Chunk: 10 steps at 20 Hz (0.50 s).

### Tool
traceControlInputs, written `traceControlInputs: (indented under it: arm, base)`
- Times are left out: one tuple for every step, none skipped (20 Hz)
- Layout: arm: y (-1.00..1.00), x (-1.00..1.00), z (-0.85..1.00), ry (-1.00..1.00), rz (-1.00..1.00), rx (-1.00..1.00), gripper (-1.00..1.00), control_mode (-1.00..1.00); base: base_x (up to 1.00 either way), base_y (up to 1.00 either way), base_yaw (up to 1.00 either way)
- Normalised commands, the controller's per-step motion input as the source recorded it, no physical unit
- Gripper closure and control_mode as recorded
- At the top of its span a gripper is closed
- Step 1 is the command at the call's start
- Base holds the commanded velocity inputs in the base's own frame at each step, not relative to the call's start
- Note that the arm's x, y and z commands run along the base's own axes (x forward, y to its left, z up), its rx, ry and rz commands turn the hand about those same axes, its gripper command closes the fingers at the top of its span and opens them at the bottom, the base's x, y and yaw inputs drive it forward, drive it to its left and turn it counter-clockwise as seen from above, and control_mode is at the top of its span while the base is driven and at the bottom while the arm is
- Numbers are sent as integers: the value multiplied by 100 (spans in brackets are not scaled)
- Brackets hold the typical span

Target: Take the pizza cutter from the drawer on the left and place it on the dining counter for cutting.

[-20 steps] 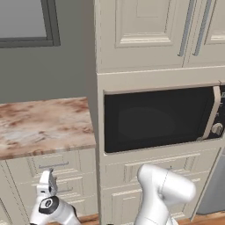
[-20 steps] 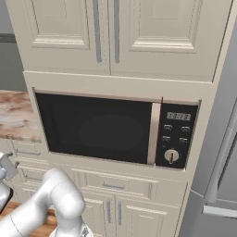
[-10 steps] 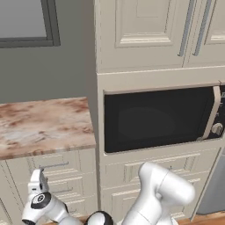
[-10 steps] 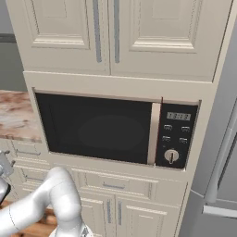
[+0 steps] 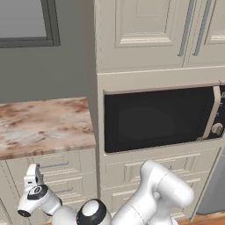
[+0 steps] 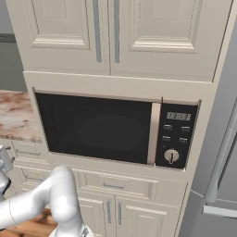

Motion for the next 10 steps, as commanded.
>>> traceControlInputs:
  arm:
    - [0, 18, -46, -8, 0, 0, -100, -100]
    - [0, 16, -49, -9, 0, 0, -100, -100]
    - [0, 16, -49, -9, 0, 0, -100, -100]
    - [0, 9, -46, -13, 0, 0, -100, -100]
    - [0, 2, -44, -15, 0, 0, -100, -100]
    - [-4, 0, -36, -18, 0, 0, -100, -100]
    - [-10, 0, -30, -20, 0, 0, -100, -100]
    - [-8, 0, -31, -21, 0, 0, -100, -100]
    - [-14, 0, -36, -21, 0, 0, -100, -100]
    - [-17, 0, -36, -21, 0, 0, -100, -100]
  base:
    - [0, 0, 0]
    - [0, 0, 0]
    - [0, 0, 0]
    - [0, 0, 0]
    - [0, 0, 0]
    - [0, 0, 0]
    - [0, 0, 0]
    - [0, 0, 0]
    - [0, 0, 0]
    - [0, 0, 0]
